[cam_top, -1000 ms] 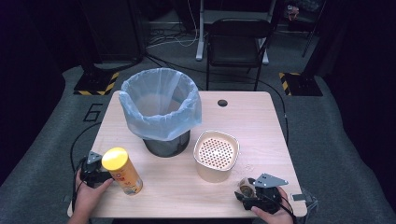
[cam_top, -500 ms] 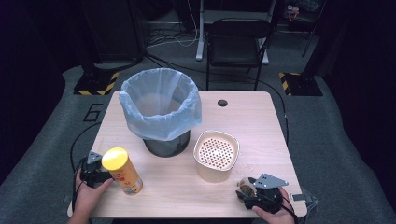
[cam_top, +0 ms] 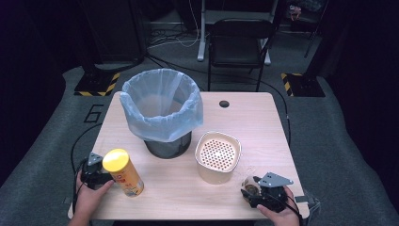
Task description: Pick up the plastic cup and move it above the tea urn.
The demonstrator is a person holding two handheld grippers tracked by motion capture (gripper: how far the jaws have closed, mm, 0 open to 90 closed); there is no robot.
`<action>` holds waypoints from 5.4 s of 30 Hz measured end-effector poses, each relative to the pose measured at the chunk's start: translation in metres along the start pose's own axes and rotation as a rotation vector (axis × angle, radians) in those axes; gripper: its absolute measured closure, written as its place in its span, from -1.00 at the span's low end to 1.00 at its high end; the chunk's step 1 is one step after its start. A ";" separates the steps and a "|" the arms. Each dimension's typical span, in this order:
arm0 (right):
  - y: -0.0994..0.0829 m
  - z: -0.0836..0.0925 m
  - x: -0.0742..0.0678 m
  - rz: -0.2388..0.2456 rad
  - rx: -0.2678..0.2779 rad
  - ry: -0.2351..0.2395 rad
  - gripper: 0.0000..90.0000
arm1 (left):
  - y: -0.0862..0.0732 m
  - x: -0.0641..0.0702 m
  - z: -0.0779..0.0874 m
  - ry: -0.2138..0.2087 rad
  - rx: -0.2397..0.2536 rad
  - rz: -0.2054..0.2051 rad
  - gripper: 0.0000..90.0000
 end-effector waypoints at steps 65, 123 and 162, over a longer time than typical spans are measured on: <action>0.115 -0.024 0.098 0.138 0.047 -0.071 -0.23 | 0.000 0.000 0.000 0.000 0.000 0.000 -0.90; 0.205 -0.093 0.068 0.479 0.206 0.113 -0.22 | 0.000 0.000 0.000 0.000 0.000 0.000 -0.90; 0.188 -0.103 0.057 0.747 0.097 -0.012 -0.22 | 0.000 0.000 0.000 0.000 0.000 0.000 -0.90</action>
Point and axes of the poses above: each handheld gripper's, and its own axes: z roughly backward along the jaws, y roughly out of its top, x roughly to its right, the point moved 7 cm from there along -z, roughly forward along the jaws, and after that the axes turned 9 degrees about x, right-handed, at the moved point
